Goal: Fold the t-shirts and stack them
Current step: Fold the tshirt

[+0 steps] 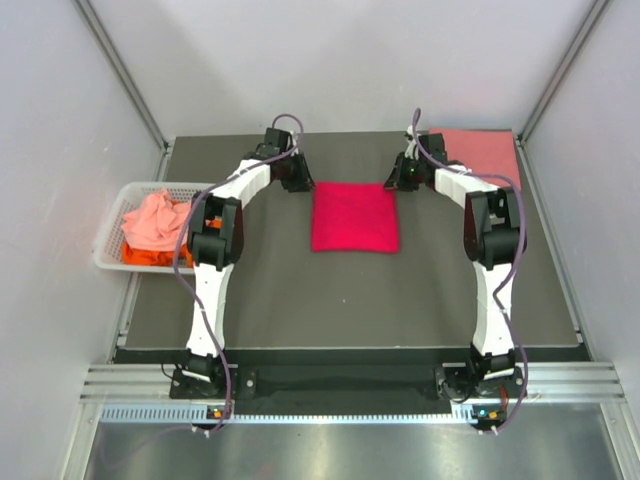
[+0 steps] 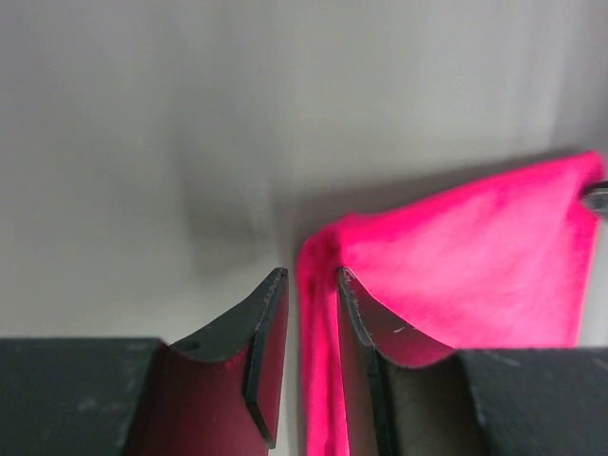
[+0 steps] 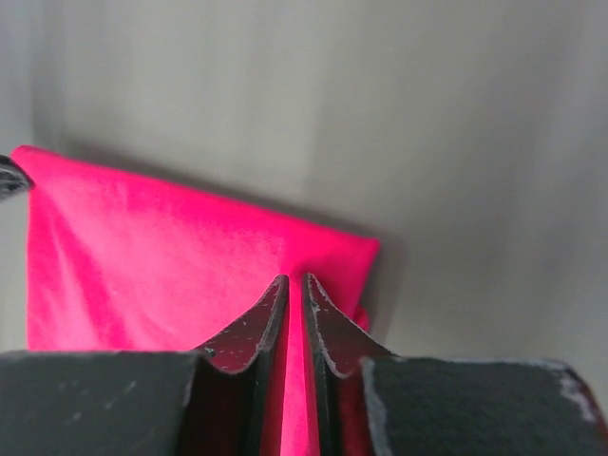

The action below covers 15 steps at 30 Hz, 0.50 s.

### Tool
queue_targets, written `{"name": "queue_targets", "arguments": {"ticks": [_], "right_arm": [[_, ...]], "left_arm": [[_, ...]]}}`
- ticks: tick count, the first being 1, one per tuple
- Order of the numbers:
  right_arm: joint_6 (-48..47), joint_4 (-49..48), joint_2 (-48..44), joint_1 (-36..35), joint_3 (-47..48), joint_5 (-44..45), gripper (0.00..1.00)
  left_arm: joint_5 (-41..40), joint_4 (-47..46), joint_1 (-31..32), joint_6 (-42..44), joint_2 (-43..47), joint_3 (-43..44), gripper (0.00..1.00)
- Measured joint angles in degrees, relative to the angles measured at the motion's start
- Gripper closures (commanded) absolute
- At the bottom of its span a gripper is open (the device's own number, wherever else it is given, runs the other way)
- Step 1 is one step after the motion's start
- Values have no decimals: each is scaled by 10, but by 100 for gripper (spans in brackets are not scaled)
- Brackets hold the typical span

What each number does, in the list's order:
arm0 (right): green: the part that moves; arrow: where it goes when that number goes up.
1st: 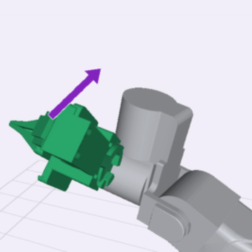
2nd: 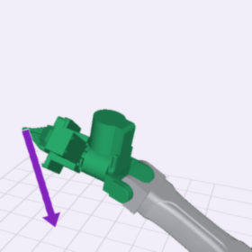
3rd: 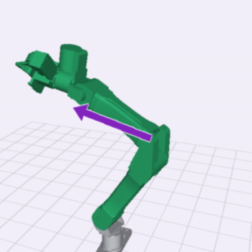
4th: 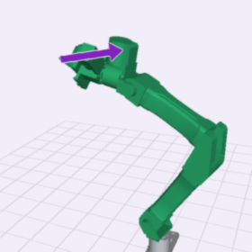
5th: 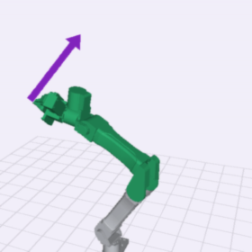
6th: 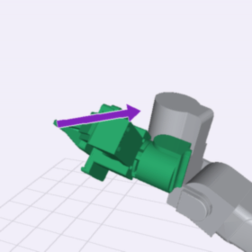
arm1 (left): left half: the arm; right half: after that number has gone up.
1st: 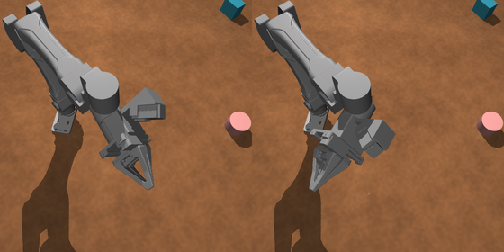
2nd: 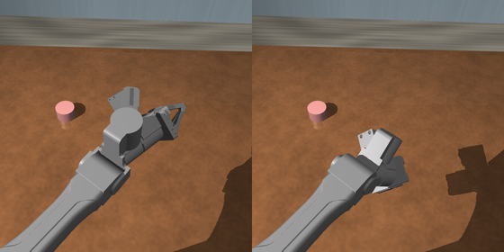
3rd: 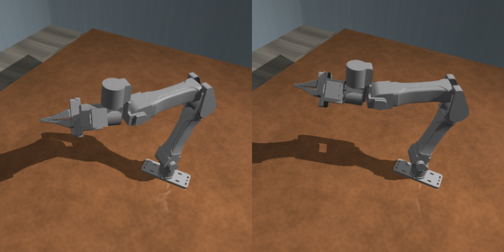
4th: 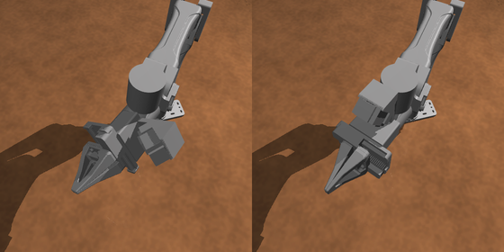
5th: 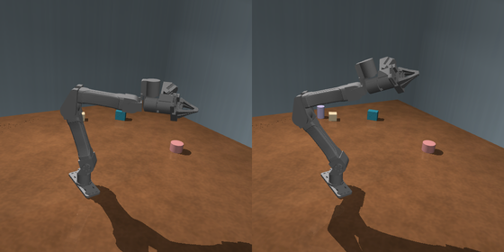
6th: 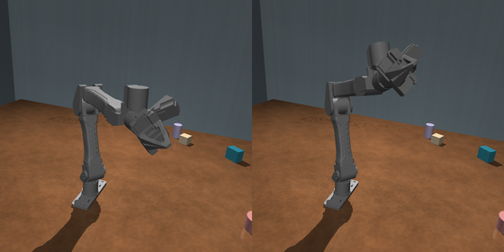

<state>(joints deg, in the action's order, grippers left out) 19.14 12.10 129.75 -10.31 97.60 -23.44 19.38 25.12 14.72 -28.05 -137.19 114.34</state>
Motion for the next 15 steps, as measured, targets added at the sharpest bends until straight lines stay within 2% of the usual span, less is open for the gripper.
{"name": "queue_targets", "arguments": {"ticks": [4,7,11,15], "right_arm": [[8,1,-28,-1,-16,-15,88],[16,0,-62,-4,-32,-30,88],[25,-10,-104,-15,-48,-45,87],[41,-35,-118,-30,-68,-68,87]], "left_arm": [[-16,35,2,3,38,-37,67],[-23,42,5,6,104,-102,67],[-22,34,14,9,196,-183,66],[-6,15,24,8,235,-239,66]]}}
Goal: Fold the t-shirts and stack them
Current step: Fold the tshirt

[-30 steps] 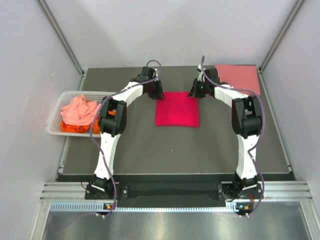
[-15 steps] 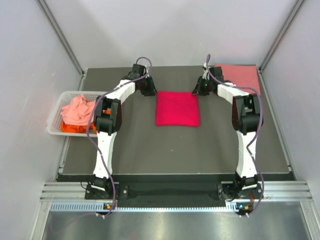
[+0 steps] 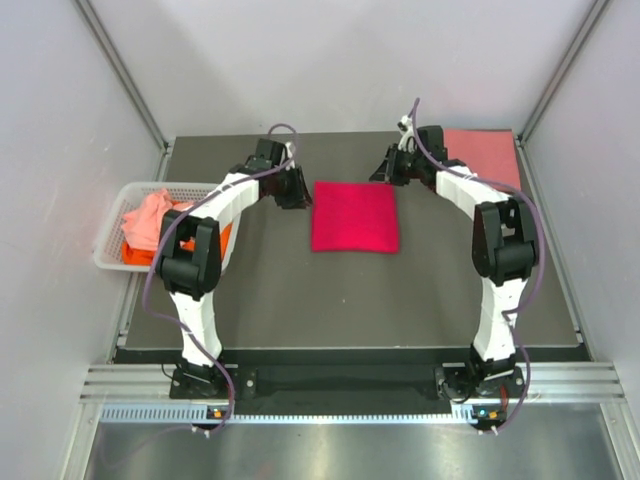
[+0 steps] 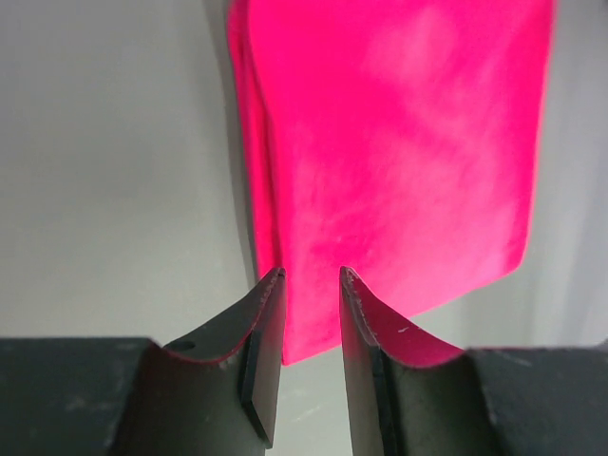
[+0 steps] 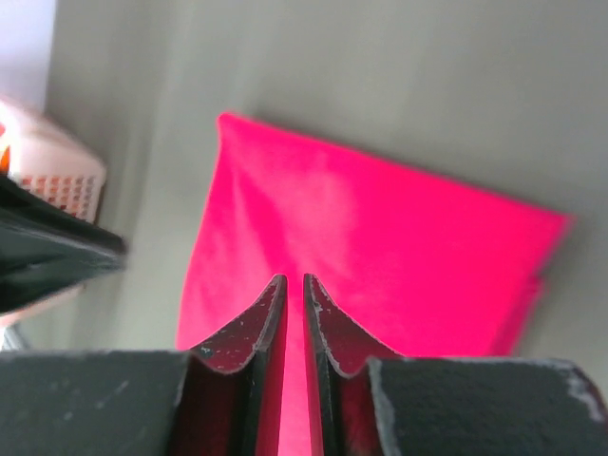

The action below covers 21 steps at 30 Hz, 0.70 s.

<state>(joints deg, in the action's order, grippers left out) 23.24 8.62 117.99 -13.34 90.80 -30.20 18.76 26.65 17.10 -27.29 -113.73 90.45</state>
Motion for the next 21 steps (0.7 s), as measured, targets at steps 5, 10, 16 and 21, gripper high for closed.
{"name": "queue_targets", "arguments": {"ticks": [5,10,16,21], "right_arm": [[39,-58,16,-24,-27,-57,86],[93,-145,100,-48,-26,-113,86],[114,-162,159,-47,-14,-149,86],[115,-162,159,-41,-14,-148,84]], "left_arm": [[25,-26,9,-9,-9,-84,72],[59,-55,17,-31,-34,-128,100],[43,-73,21,-38,-22,-148,100],[5,-76,29,-39,-9,-158,100]]}}
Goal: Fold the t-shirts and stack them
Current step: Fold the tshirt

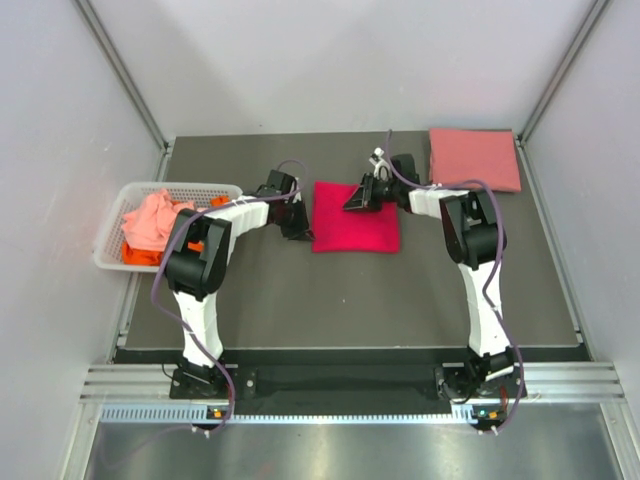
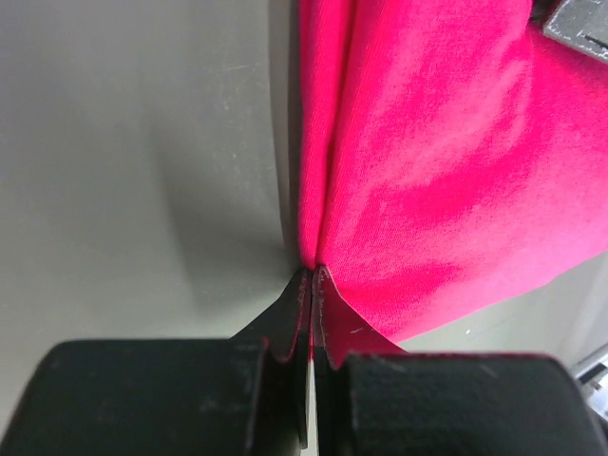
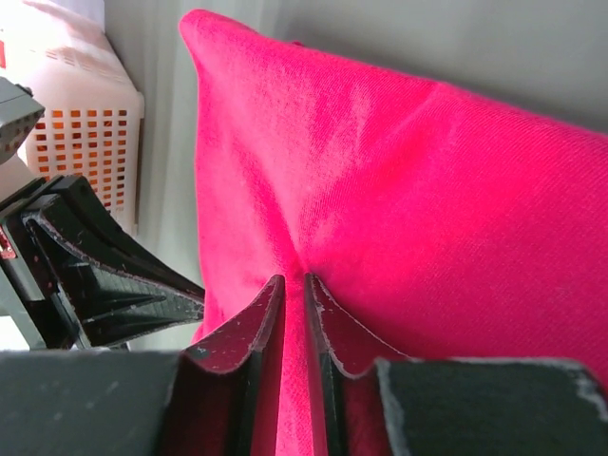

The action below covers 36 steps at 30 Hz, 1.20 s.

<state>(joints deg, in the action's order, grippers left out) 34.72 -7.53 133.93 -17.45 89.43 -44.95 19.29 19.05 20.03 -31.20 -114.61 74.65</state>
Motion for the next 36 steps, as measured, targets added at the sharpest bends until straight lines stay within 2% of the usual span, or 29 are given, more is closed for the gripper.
{"name": "queue_targets", "arguments": {"ticks": [11,14,18,21,25,31,36], "right_arm": [[7,-2,0,36,10,26,84],[16,-13,0,65,10,31,84],[19,-19,2,99,10,36,84],[17,-16,11,114,20,42,84],[12,-6,19,116,35,43,84],[7,-1,20,116,37,44,80],[-7,18,5,117,36,49,71]], "left_arm": [[-17,12,4,0,2,6,100],[-28,28,5,0,1,14,95],[-46,56,5,1,-1,30,93],[-65,83,6,5,-7,46,82],[-87,127,3,12,-12,71,76],[-102,182,1,27,-35,185,75],[-73,141,1,35,-63,287,76]]}}
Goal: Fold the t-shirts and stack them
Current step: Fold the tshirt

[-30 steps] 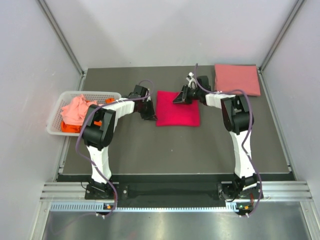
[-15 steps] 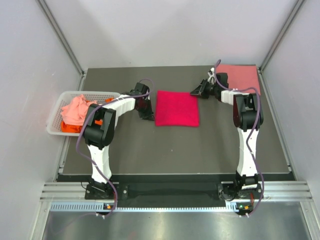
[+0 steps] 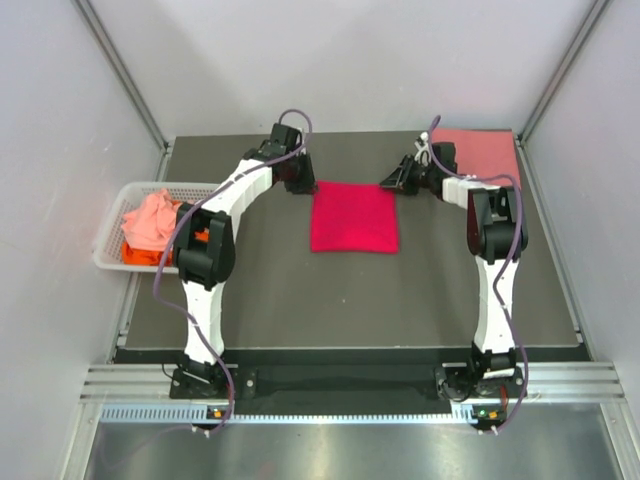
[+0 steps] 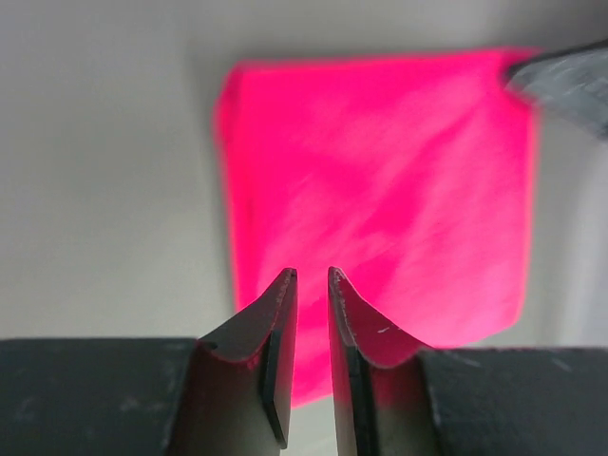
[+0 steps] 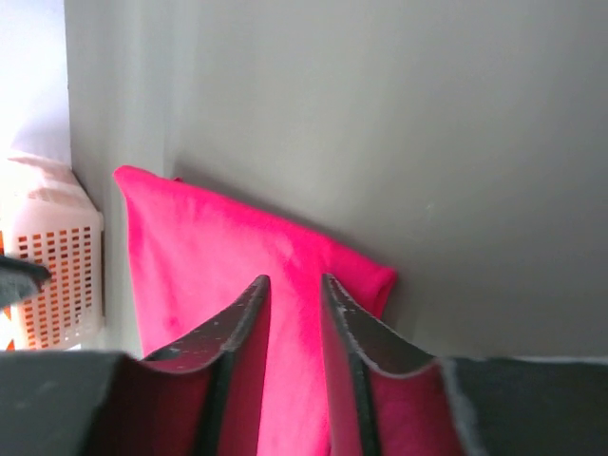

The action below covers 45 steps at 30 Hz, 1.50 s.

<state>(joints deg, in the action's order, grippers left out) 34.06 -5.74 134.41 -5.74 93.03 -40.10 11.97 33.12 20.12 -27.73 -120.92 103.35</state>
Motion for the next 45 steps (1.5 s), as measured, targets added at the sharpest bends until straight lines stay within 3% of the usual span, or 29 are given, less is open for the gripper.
{"name": "queue_targets", "arguments": {"ticks": [7,11,29,34,42,45], "right_arm": [[-50,62,-68,3,-16,24,52],[-87,98,-96,3,-16,43,47],[-161,198,-105,-14,-15,109,42],[-172,206,-101,-28,-15,122,43],[-197,226,-91,-37,-15,144,44],[-208,229,-91,-42,-14,147,46]], "left_arm": [[54,-64,-2,1,-92,80,76],[59,-76,-7,2,-155,109,76],[71,-87,-42,6,-189,186,72],[80,-47,-54,15,-127,151,69],[98,-14,-42,44,120,-61,69],[108,7,-21,58,179,-104,68]]}}
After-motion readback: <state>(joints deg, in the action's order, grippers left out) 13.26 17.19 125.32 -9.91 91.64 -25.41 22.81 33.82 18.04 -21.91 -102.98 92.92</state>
